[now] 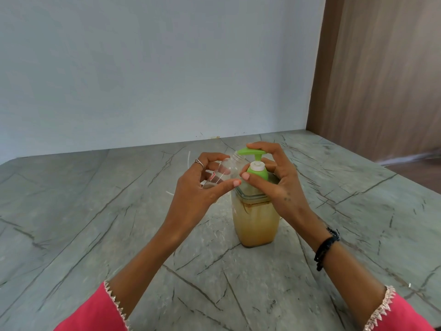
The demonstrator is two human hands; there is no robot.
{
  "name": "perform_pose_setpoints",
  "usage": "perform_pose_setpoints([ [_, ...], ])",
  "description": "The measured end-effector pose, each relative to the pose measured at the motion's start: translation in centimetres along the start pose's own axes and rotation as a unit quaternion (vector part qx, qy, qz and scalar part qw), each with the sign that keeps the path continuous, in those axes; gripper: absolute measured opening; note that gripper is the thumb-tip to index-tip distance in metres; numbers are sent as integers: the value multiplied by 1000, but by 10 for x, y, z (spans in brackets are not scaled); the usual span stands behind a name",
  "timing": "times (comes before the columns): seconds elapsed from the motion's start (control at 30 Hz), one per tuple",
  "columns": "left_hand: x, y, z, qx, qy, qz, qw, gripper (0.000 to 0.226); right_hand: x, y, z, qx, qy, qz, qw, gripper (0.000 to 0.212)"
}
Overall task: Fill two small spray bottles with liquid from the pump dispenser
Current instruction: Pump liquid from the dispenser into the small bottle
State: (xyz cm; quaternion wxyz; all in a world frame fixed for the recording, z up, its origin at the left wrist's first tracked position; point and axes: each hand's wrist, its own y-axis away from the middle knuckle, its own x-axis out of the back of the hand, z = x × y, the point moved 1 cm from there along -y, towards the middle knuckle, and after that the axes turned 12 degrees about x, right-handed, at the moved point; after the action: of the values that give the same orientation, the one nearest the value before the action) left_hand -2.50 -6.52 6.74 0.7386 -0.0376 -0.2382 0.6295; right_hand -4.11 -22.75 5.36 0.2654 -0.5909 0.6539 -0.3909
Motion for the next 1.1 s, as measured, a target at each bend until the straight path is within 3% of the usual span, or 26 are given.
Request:
perform_pose_setpoints([
  [0.33, -1, 2, -4, 9, -2, -8, 1000, 45, -2, -4, -1, -30, -43, 37, 998, 25],
  [0.6, -1, 1, -1, 14, 0, -7, 1000, 41, -2, -1, -1, 3, -26, 9, 1000, 40],
  [1.1, -1, 2, -1, 19, -2, -10, 1000, 41, -2, -4, -2, -16, -30, 29, 999, 33],
])
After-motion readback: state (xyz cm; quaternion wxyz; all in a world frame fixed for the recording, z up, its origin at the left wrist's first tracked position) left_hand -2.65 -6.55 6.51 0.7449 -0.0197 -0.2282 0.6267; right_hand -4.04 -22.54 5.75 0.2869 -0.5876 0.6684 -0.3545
